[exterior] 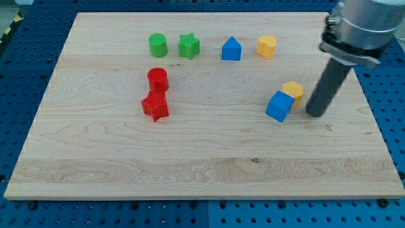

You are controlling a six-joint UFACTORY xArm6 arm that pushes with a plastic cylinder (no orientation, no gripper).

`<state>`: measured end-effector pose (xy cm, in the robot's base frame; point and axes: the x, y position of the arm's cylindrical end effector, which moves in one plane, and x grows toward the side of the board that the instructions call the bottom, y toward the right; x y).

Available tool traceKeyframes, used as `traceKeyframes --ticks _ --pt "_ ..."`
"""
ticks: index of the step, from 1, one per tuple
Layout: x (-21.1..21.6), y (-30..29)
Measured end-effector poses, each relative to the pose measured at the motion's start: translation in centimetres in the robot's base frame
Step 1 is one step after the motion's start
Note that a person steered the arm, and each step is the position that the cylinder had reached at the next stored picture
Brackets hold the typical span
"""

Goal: Place the hexagon below the heart

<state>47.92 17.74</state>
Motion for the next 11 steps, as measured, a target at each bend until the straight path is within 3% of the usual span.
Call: traceKeyframes --ticks 2,6,9,11 --pt "-4.5 -1.5" --pt "-5.7 3.0" --pt "-6.2 -1.9" --pt "-7.8 -1.9"
